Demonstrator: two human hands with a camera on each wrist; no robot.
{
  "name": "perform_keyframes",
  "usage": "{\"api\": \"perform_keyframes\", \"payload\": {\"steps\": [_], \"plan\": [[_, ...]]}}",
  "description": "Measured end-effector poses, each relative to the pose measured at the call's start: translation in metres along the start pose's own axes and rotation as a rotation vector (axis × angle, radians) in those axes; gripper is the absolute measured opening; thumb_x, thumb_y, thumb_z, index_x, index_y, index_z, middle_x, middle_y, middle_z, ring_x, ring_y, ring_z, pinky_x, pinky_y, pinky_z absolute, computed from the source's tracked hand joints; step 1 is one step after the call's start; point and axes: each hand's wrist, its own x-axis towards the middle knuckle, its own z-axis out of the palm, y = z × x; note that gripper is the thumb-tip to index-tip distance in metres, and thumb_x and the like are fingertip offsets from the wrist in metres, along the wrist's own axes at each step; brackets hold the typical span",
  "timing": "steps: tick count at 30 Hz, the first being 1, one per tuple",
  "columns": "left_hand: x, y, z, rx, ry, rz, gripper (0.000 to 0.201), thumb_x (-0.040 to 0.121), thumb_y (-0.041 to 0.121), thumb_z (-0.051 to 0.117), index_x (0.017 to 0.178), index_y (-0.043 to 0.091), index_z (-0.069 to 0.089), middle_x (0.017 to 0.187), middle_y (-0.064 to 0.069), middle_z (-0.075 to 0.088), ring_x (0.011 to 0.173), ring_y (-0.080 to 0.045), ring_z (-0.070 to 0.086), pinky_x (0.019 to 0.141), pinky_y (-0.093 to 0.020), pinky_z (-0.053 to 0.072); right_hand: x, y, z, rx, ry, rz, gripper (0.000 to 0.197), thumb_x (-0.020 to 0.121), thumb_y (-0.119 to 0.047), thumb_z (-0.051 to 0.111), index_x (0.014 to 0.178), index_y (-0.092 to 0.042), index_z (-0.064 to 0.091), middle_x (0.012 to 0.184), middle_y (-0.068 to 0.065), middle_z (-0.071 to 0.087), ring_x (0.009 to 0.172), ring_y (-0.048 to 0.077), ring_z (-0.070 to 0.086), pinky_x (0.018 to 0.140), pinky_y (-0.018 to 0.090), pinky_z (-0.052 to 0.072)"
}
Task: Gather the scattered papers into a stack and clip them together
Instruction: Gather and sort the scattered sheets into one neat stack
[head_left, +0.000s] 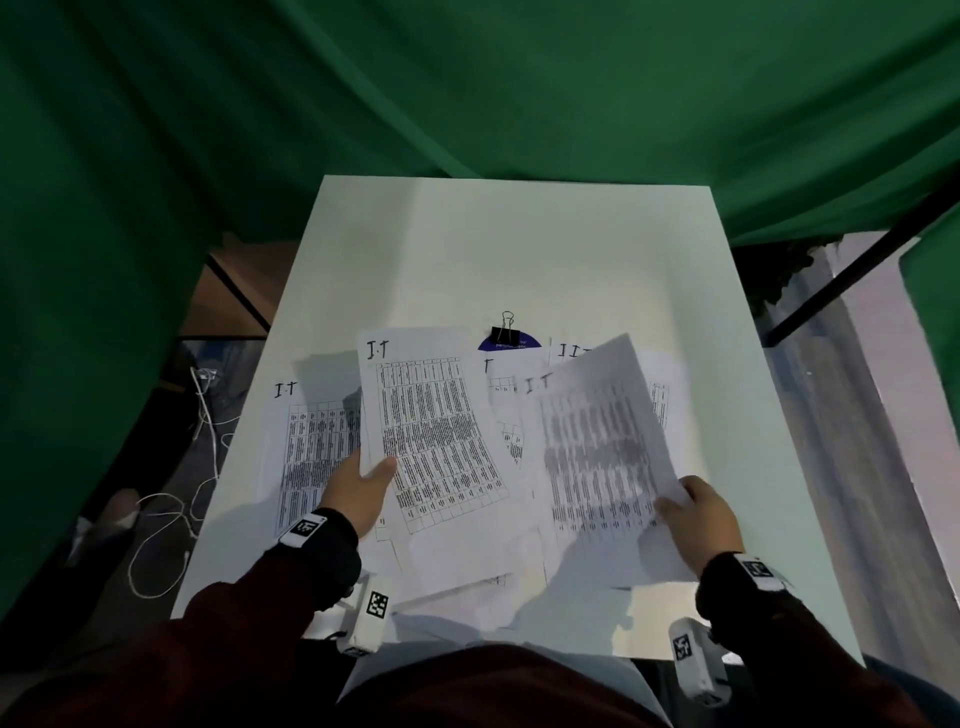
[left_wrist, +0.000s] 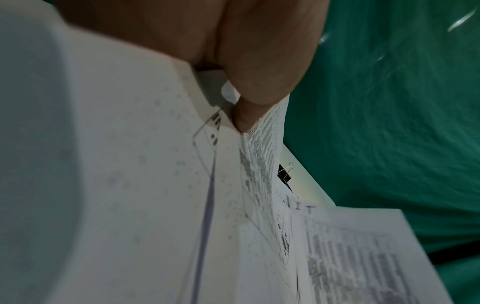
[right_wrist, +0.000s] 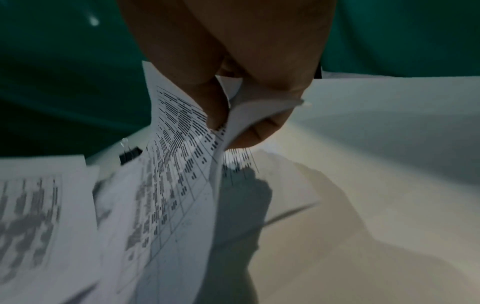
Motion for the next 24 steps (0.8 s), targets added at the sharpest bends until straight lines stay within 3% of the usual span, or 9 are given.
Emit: {"api": "perform_keyframes", "payload": {"steps": [2,5,9,13,18,21,24], "plan": [[0.007,-0.006,-0.002,0.012,0.005,-0.017,0.079,0.083,0.066,0.063,0.148,0.023,0.047,0.148,0.0,0.054,0.135,-0.026,0.051,0.113,-0.05,0.039,0.001,-0.005,-0.014,0.132,0.051,-0.039,0.013,0.09,-0.01,0.068,0.083,-0.011,0.058,0.078,0.017,0.067,0.074,0.036,0.062,0.066,0.038,0.046],[0.008,-0.004,-0.001,-0.021,0.009,-0.004,0.059,0.095,0.047,0.062,0.146,0.021,0.049,0.144,-0.002,0.058,0.132,-0.028,0.053,0.113,-0.052,0.04,0.002,-0.013,-0.034,0.331,0.09,-0.06,0.009,0.091,-0.01,0.069,0.087,-0.011,0.061,0.084,0.017,0.069,0.071,0.03,0.06,0.068,0.037,0.047],[0.006,0.003,0.003,-0.036,0.01,0.035,0.052,0.096,0.04,0.063,0.143,0.018,0.054,0.139,-0.003,0.061,0.128,-0.028,0.056,0.111,-0.05,0.042,-0.003,-0.029,-0.053,0.552,0.067,-0.07,0.005,0.093,-0.008,0.068,0.097,-0.009,0.065,0.089,0.018,0.07,0.073,0.028,0.062,0.071,0.039,0.05],[0.0,0.01,0.01,-0.059,-0.056,0.034,0.055,0.095,0.045,0.064,0.143,0.022,0.053,0.136,0.001,0.063,0.124,-0.025,0.059,0.109,-0.048,0.044,-0.014,-0.045,-0.045,0.699,-0.107,-0.038,0.015,0.095,-0.002,0.066,0.11,-0.005,0.067,0.097,0.018,0.076,0.079,0.032,0.071,0.074,0.039,0.057],[-0.022,0.024,0.031,-0.169,-0.247,0.064,0.045,0.098,0.041,0.062,0.141,0.034,0.049,0.123,0.014,0.061,0.119,-0.014,0.055,0.097,-0.035,0.041,-0.027,-0.051,0.001,0.624,-0.317,0.034,0.021,0.091,-0.003,0.072,0.112,-0.005,0.068,0.104,0.02,0.079,0.082,0.032,0.075,0.076,0.042,0.06],[-0.026,0.025,0.041,-0.209,-0.338,0.08,0.048,0.095,0.045,0.064,0.139,0.03,0.054,0.129,0.015,0.066,0.125,-0.01,0.057,0.106,-0.035,0.041,-0.029,-0.052,0.024,0.614,-0.443,0.108,0.056,0.085,-0.012,0.082,0.129,0.003,0.051,0.119,0.026,0.069,0.099,0.037,0.07,0.093,0.053,0.057],[-0.028,0.026,0.048,-0.19,-0.413,0.09,0.04,0.095,0.043,0.066,0.131,0.026,0.063,0.12,0.008,0.074,0.116,-0.013,0.068,0.103,-0.037,0.05,-0.035,-0.055,0.029,0.74,-0.582,0.153,0.043,0.094,-0.008,0.072,0.13,-0.005,0.05,0.12,0.02,0.07,0.099,0.03,0.071,0.089,0.045,0.06]]}}
